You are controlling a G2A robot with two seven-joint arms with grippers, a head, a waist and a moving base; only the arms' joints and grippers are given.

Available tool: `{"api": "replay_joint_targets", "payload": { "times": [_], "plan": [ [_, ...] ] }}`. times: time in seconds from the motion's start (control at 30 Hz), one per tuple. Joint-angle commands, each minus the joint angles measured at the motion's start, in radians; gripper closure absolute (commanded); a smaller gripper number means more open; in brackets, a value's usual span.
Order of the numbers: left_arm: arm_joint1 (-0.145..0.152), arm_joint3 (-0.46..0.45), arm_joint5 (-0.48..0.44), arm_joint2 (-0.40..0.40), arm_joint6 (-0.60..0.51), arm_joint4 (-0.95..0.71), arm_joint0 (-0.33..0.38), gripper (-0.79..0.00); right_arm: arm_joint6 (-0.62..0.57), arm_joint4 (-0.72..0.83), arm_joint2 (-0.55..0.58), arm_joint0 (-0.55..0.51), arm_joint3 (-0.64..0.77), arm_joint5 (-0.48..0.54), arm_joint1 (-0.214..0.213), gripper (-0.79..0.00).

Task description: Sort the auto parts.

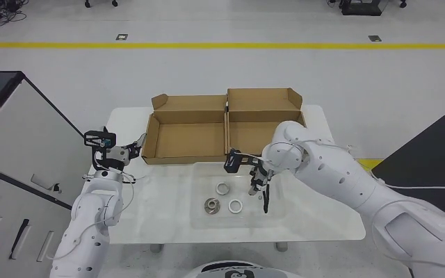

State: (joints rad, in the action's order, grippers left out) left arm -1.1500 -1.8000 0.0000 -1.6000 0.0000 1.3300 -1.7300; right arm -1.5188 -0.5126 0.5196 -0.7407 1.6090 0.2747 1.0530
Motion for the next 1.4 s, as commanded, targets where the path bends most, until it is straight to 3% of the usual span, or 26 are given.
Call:
{"api": "replay_joint_targets", "payload": {
  "times": [0.0, 0.23, 1.37],
  "plan": [
    [0.0, 0.0, 0.0, 0.0, 0.0, 0.0, 0.0, -0.785, 0.005, -0.005, -0.005, 0.001, -0.013, -0.001, 0.003, -0.446],
    [0.0, 0.0, 0.0, 0.0, 0.0, 0.0, 0.0, -0.785, 0.023, -0.021, -0.029, 0.01, -0.074, 0.004, 0.018, -0.391],
    [0.0, 0.0, 0.0, 0.0, 0.0, 0.0, 0.0, -0.785, 0.047, -0.044, -0.131, 0.049, -0.219, 0.023, 0.104, -0.345]
  ]
}}
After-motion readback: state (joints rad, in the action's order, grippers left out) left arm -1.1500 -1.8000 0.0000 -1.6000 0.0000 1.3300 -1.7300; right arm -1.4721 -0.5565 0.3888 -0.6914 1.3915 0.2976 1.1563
